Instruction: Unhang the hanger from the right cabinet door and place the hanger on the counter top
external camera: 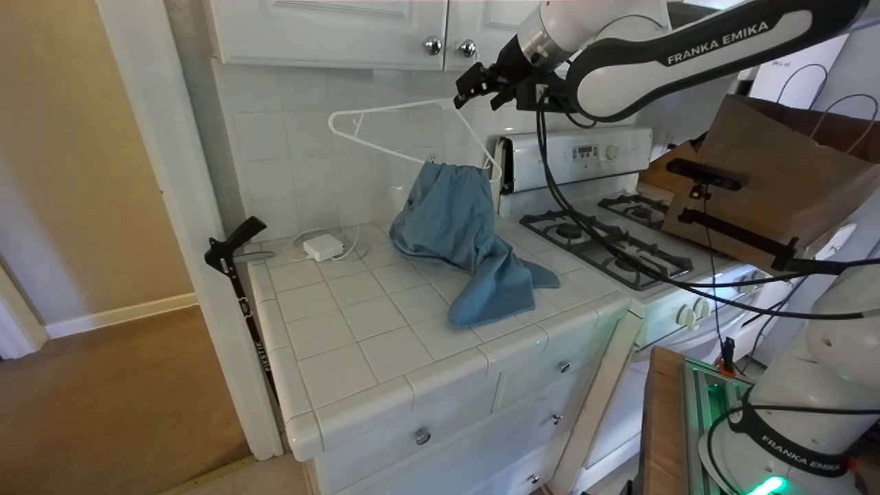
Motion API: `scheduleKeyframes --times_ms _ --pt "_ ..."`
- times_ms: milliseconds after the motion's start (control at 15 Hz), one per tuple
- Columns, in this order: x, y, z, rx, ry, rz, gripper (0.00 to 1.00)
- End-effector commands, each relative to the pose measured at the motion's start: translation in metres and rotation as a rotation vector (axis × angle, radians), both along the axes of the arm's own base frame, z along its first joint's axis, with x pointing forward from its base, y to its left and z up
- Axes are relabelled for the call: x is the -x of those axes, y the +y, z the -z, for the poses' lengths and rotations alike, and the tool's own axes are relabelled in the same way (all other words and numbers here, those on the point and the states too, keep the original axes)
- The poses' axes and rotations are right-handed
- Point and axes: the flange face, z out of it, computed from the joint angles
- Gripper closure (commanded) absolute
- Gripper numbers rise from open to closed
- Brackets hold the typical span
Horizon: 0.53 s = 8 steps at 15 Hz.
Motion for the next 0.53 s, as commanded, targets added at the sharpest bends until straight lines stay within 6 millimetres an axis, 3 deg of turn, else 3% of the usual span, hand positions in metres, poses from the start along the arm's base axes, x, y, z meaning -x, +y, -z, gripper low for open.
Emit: scheduleKeyframes --times_ms 0,467 --pt "-0.0064 -0.0018 -0.0092 -0.022 -0.064 0.069 0.0" --pt "-0.0132 -0.0109 -0.0148 -0.033 -0.163 0.115 0.0"
